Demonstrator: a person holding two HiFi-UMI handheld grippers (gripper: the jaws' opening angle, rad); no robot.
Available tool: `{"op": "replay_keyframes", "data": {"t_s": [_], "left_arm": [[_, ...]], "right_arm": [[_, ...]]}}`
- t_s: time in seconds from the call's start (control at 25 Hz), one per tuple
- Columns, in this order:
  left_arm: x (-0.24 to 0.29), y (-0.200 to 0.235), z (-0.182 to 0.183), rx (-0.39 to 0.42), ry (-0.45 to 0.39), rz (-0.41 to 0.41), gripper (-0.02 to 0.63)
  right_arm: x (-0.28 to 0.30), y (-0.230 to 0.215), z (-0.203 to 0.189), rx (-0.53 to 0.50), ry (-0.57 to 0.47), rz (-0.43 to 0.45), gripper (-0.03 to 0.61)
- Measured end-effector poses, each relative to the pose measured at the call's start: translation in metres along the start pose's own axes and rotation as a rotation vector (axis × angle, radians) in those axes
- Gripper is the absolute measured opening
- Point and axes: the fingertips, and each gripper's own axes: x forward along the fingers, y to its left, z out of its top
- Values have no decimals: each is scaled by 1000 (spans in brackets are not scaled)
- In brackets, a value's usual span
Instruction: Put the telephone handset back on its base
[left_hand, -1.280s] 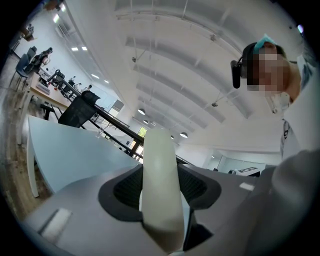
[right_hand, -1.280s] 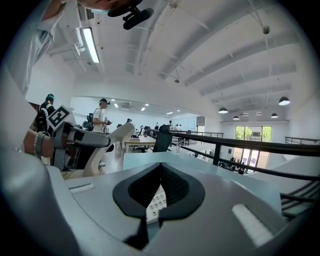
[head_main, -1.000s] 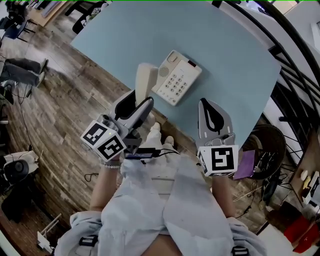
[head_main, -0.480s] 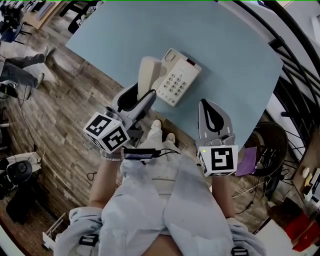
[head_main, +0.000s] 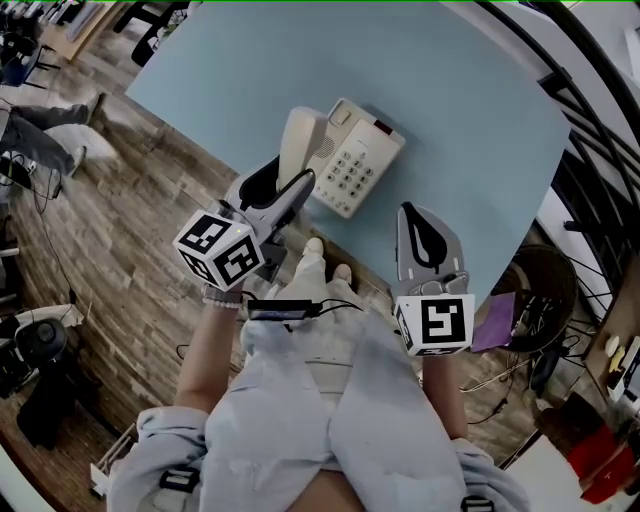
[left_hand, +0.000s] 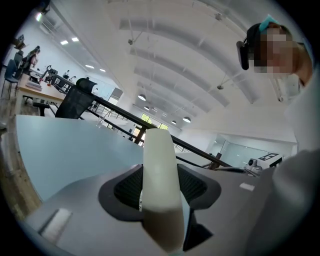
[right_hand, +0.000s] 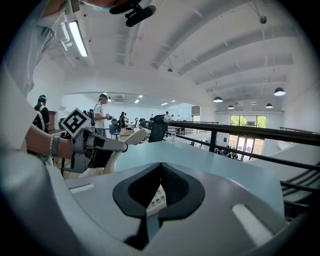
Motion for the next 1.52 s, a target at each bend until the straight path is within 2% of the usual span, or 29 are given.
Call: {"op": "replay_keyframes", "data": {"t_s": [0.4,0.84,1.52], "left_arm": [[22,23,-8,-4,45,-5,212],[53,38,-22,66,123,-6,212],[92,72,-54,71,239,14,212]], "right_arm": [[14,-3,-8,8,28,-6,6],[25,-7,-20,28,48,-24,6],[39,-11,-24,34,77,-30,6]]}}
